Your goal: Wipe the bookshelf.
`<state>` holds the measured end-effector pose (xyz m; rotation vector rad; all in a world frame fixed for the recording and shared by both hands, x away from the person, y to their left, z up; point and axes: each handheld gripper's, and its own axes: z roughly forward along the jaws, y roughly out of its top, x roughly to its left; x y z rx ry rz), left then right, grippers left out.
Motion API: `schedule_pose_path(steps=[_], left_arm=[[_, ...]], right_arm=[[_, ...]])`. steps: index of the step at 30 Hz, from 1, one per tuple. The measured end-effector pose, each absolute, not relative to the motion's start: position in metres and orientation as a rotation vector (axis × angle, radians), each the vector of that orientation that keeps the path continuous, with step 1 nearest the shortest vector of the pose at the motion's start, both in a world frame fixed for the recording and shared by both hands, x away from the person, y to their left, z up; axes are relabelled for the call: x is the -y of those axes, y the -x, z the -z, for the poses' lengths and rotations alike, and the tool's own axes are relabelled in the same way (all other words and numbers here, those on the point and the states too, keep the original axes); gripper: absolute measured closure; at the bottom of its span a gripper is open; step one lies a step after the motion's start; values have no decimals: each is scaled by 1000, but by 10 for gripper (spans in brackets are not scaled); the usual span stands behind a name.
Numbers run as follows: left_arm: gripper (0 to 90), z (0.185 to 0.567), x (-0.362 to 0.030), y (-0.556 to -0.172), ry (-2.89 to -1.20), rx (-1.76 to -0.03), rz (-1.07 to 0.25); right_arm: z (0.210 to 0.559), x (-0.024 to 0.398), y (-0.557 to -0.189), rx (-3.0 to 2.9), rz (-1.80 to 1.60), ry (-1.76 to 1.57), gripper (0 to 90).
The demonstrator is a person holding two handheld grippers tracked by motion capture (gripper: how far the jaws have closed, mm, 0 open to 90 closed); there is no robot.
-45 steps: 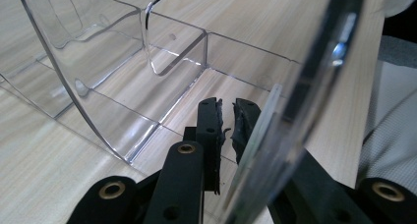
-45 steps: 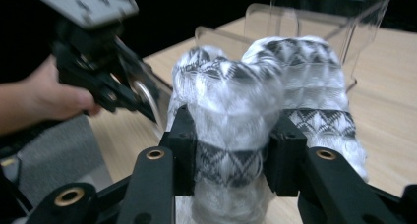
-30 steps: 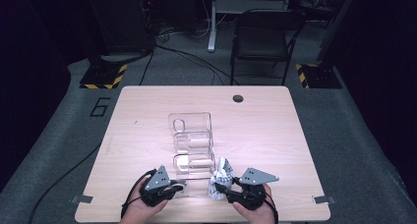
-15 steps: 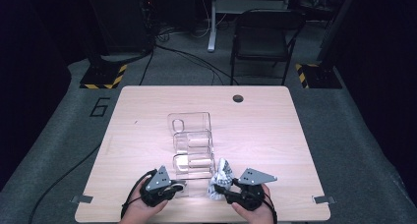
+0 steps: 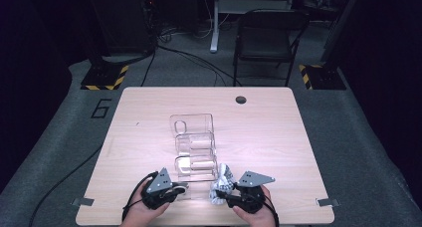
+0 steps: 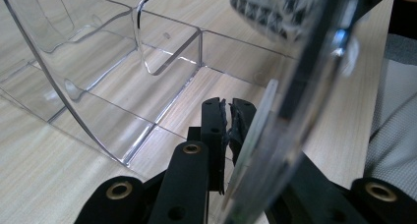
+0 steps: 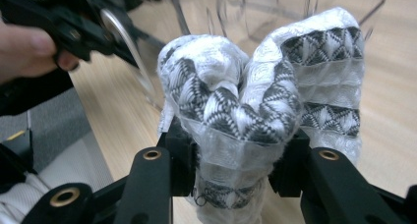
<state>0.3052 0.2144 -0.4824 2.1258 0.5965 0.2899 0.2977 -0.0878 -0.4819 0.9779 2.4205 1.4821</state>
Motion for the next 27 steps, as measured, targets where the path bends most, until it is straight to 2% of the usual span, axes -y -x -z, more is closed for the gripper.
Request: schedule_pose_path(steps=[3,8,15,22,27], left_arm=[[841,482,-214,-305,-2128,-595,-292],[841,483,-214,-305,-2124,-594,-290],[840,482,-214,-305,-2129,-585,-298],[838,482,-215,-305,-2132,-583,-300],[838,482,-214,-305,-2130,-587,-300]], right_arm=[[484,87,-298,-2431,-1450,-981,606],[466,91,-292,-2358,-1533,-948,606],[487,86,-299,-2450,-1424,-993,606],[468,90,-292,-2362,-1517,-953,606],[481,88,-297,-2407,-1519,-996,607]])
